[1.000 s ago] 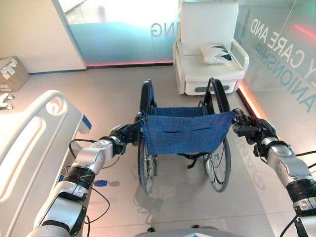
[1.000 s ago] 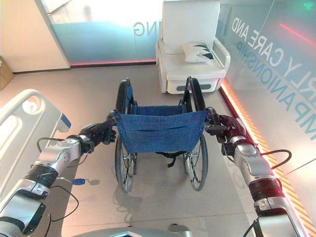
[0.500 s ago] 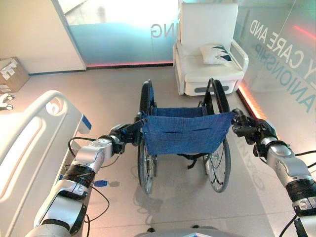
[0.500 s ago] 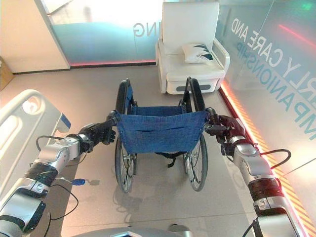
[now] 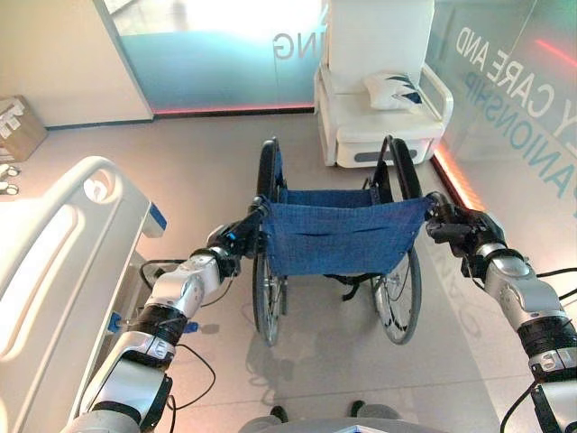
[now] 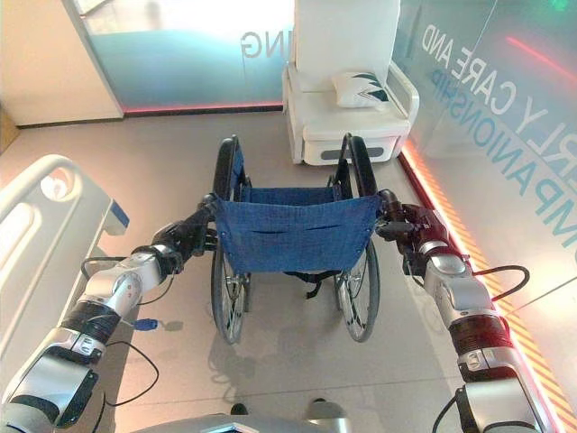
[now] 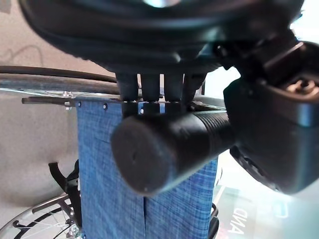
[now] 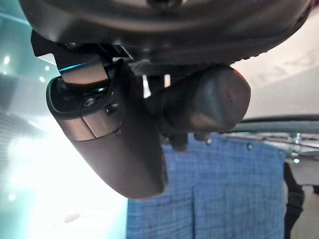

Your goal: Push the wheelchair next to the bed

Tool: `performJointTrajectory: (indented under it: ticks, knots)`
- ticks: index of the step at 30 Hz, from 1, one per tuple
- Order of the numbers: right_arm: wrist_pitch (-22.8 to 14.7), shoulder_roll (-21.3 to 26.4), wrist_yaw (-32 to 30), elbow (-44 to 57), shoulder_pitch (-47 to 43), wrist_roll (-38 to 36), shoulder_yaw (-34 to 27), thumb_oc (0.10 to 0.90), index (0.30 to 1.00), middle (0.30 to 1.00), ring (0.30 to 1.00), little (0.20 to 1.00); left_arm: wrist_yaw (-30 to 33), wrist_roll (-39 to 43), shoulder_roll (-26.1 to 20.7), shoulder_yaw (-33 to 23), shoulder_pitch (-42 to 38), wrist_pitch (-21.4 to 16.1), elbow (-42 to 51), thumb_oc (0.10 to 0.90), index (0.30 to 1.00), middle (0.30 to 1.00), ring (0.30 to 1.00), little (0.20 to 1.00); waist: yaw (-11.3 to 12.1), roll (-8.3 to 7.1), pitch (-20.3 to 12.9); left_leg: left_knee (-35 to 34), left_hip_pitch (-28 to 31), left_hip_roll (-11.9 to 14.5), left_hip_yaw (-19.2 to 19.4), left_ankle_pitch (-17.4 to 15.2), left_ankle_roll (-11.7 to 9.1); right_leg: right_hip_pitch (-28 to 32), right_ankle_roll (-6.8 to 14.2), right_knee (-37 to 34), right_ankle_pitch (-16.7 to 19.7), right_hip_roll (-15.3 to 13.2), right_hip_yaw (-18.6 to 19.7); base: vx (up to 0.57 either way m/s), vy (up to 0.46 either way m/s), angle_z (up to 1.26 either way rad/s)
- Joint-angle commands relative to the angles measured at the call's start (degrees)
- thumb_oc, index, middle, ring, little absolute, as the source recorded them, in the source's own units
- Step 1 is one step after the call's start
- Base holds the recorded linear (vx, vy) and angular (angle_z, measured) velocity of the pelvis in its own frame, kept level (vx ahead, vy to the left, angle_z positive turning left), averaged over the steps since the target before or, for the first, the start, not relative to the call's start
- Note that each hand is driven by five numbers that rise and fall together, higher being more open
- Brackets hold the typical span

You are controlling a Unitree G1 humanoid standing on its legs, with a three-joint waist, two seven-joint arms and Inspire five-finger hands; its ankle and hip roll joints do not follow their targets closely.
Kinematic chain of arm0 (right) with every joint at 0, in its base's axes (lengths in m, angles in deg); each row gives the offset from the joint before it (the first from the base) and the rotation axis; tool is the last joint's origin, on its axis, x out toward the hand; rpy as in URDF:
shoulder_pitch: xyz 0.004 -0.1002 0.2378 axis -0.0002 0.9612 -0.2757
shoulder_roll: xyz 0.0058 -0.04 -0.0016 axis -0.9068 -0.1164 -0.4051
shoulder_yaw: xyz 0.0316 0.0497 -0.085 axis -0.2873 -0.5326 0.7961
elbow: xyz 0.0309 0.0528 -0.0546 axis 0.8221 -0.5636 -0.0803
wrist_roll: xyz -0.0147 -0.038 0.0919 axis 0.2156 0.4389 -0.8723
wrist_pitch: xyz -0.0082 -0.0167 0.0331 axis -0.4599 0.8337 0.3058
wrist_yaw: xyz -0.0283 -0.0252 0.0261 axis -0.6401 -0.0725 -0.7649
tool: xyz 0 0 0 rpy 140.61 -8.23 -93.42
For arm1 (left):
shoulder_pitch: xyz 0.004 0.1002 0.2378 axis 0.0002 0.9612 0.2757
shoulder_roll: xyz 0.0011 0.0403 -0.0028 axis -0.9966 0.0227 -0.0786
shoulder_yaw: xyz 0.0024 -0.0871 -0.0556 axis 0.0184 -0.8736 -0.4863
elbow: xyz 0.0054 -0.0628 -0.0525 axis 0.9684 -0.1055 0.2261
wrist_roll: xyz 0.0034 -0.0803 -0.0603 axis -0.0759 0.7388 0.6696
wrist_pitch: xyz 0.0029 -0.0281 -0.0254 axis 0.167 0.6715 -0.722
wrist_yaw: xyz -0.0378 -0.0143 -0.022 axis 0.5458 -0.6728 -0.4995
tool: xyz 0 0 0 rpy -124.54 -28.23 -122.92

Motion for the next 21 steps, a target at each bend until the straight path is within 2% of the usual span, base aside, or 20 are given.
performJointTrajectory:
  ticks: [1,3,5,7,8,10,11,14,16,19,20,21]
  knots:
    - [-7.2,-4.7,4.5,5.5,-10.7,-2.5,5.5,0.400,0.300,0.300,0.300,0.300,1.2,-3.9,1.3,1.3,-6.9,-8.3,0.3,0.400,0.300,0.300,0.300,0.300,3.0,-0.07,-1.4,11.0,-3.9,-6.1,-2.5,-10.0,3.2,-7.8,1.4,20.7,4.1,-4.5,1.3,0.08,0.145,0.06]
    - [-6.7,-2.6,5.1,3.6,-12.8,-3.5,5.6,0.400,0.300,0.300,0.300,0.300,0.2,-4.8,1.2,1.6,-6.9,-7.9,0.5,0.400,0.300,0.300,0.300,0.300,3.3,0.54,-1.5,10.6,-3.9,-5.8,-2.9,-9.7,3.0,-10.4,0.9,25.8,6.1,-5.0,1.2,0.10,0.119,0.10]
    - [-6.5,-1.4,5.8,1.7,-14.5,-4.0,5.9,0.400,0.300,0.300,0.300,0.300,-0.2,-4.8,1.4,1.9,-6.7,-7.6,0.5,0.400,0.300,0.300,0.300,0.300,3.5,0.50,-1.6,10.3,-3.2,-5.9,-3.1,-10.0,3.0,-11.5,0.9,25.7,7.2,-5.9,0.7,0.15,0.024,0.01]
    - [-6.4,-0.4,7.0,-1.5,-17.0,-4.1,6.6,0.400,0.300,0.300,0.300,0.300,-0.6,-5.0,1.8,2.2,-6.6,-7.2,0.6,0.400,0.300,0.300,0.300,0.300,3.6,0.16,-1.8,9.7,-2.0,-6.5,-4.2,-10.6,2.9,-12.7,1.1,21.3,8.0,-6.0,0.1,0.23,-0.072,0.02]
    - [-6.4,0.2,7.4,-3.3,-18.0,-3.7,6.8,0.400,0.300,0.300,0.300,0.300,-0.7,-4.9,2.0,2.7,-6.4,-7.1,0.9,0.400,0.300,0.300,0.300,0.300,3.5,-0.45,-1.9,9.7,-1.2,-7.3,-5.2,-11.6,2.6,-13.8,1.6,16.1,8.2,-5.9,0.0,0.22,-0.138,0.02]
    - [-6.6,0.7,7.7,-4.7,-18.6,-3.6,7.1,0.400,0.300,0.300,0.300,0.300,-0.4,-5.0,2.0,3.0,-6.1,-7.1,1.3,0.400,0.300,0.300,0.300,0.300,3.1,-0.92,-1.8,9.9,-0.4,-7.7,-5.9,-12.9,2.4,-14.6,2.5,11.0,9.1,-5.7,-0.3,0.24,-0.188,0.02]
    - [-6.7,1.5,8.1,-6.0,-19.5,-3.6,7.4,0.400,0.300,0.300,0.300,0.300,-0.4,-4.6,1.7,3.7,-5.9,-7.3,1.4,0.400,0.300,0.300,0.300,0.300,2.7,-1.57,-1.5,10.6,0.4,-8.2,-6.8,-14.6,2.2,-16.2,3.6,6.1,10.5,-5.4,0.2,0.23,-0.198,0.04]
    - [-6.1,2.4,9.0,-8.1,-21.8,-3.4,8.2,0.400,0.300,0.300,0.300,0.300,-1.3,-3.5,1.4,4.5,-6.4,-7.5,0.4,0.400,0.300,0.300,0.300,0.300,2.3,-2.29,-1.4,11.7,1.9,-8.4,-7.6,-16.9,2.3,-17.9,4.6,1.4,13.2,-5.5,0.0,0.29,-0.252,-0.05]
    - [-5.8,2.6,9.3,-9.0,-22.9,-3.6,8.5,0.400,0.300,0.300,0.300,0.300,-1.7,-3.4,1.3,4.7,-6.7,-7.2,-0.2,0.400,0.300,0.300,0.300,0.300,2.2,-2.52,-1.6,12.1,2.8,-8.2,-7.7,-17.8,2.3,-18.5,4.5,1.8,13.8,-5.5,0.3,0.30,-0.281,0.23]
    - [-6.1,3.2,11.1,-12.3,-24.9,-3.2,9.1,0.400,0.300,0.300,0.300,0.300,-2.0,-3.2,2.0,5.1,-6.5,-7.2,-1.0,0.400,0.300,0.300,0.300,0.300,2.4,-2.75,-2.8,13.7,3.8,-7.2,-8.2,-19.5,2.1,-17.7,4.3,4.4,12.3,-5.8,0.9,0.29,-0.338,0.72]
    - [-5.9,3.2,11.3,-12.7,-25.4,-3.5,9.5,0.400,0.300,0.300,0.300,0.300,-1.5,-2.5,2.1,5.0,-6.0,-7.0,-0.5,0.400,0.300,0.300,0.300,0.300,2.5,-2.63,-3.2,14.5,3.9,-6.5,-7.9,-19.8,1.5,-17.4,4.0,5.2,11.0,-5.6,0.5,0.26,-0.348,0.71]
    - [-5.6,2.7,11.4,-12.8,-26.1,-3.6,10.3,0.400,0.300,0.300,0.300,0.300,-0.4,-2.2,2.3,4.3,-5.3,-6.9,0.0,0.400,0.300,0.300,0.300,0.300,2.3,-2.13,-3.8,16.8,4.3,-4.8,-7.6,-18.4,0.1,-17.1,3.1,7.1,8.2,-4.5,0.6,0.27,-0.348,0.60]
